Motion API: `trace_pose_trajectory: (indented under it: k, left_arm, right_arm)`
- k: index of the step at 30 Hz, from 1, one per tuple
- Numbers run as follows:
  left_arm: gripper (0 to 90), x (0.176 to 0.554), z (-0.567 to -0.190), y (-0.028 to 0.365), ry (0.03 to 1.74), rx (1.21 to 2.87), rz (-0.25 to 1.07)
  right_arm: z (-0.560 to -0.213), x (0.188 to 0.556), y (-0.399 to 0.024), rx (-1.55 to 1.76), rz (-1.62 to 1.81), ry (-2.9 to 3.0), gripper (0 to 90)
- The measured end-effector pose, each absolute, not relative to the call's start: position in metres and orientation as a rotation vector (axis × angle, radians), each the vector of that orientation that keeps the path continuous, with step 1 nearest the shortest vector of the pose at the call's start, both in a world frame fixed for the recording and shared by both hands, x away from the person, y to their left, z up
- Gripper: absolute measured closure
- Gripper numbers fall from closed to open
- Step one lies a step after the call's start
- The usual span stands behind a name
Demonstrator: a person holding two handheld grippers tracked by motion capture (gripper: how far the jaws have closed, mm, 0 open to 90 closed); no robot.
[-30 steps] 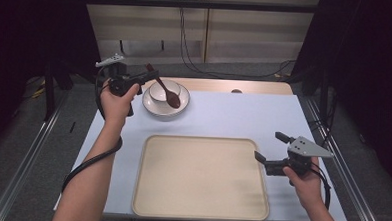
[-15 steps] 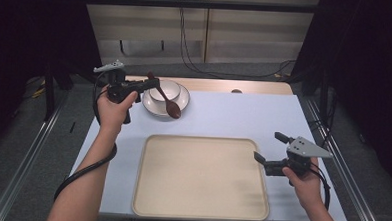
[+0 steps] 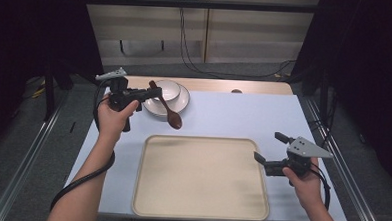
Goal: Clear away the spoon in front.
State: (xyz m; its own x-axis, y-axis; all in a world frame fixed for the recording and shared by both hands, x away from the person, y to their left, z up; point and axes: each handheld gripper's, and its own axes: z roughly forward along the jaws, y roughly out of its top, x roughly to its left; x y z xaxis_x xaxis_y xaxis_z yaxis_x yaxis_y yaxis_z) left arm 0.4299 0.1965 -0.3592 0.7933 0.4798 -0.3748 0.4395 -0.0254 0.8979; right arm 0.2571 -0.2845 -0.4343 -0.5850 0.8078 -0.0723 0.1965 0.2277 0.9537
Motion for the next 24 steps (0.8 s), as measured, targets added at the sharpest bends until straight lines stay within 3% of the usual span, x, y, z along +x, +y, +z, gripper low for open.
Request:
trace_pose_trajectory:
  k: [24]
  left_arm:
    - [84.1,0.404,-0.371,0.184,0.668,1.718,-0.072]
  right_arm:
    - [-0.435,0.258,-0.283,0.917,1.368,1.93,2.1]
